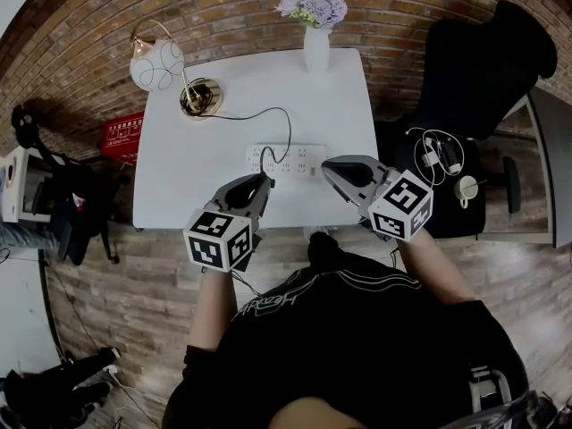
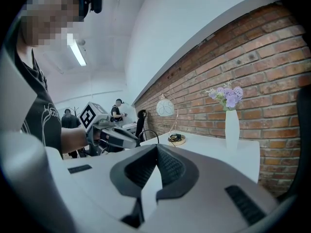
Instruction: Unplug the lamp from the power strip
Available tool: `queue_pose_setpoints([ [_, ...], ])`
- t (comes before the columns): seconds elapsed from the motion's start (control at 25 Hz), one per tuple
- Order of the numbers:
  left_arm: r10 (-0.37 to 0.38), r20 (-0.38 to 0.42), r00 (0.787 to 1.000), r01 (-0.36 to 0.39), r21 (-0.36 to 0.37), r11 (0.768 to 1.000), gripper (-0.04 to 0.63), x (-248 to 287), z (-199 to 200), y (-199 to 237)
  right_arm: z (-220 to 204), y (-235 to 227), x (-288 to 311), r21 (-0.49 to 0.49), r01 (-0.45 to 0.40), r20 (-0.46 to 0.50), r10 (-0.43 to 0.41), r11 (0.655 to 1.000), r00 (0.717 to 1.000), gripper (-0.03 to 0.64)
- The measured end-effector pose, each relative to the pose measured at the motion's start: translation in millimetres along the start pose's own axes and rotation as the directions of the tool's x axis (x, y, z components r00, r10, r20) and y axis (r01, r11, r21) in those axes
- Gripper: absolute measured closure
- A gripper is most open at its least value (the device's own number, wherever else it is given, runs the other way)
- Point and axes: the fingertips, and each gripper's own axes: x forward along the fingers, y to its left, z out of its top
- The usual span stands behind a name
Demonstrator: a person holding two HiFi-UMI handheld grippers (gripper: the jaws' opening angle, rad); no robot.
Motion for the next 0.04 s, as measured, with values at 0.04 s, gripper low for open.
queue_pose_setpoints([
  [0.04, 0.001, -0.001, 1.000, -0.001, 0.003, 1.000, 0.546, 0.4, 0.4, 0.1, 0.1, -0.4, 0.4, 0.000, 0.000, -0.001, 0.000, 1.000, 1.000, 0.620],
])
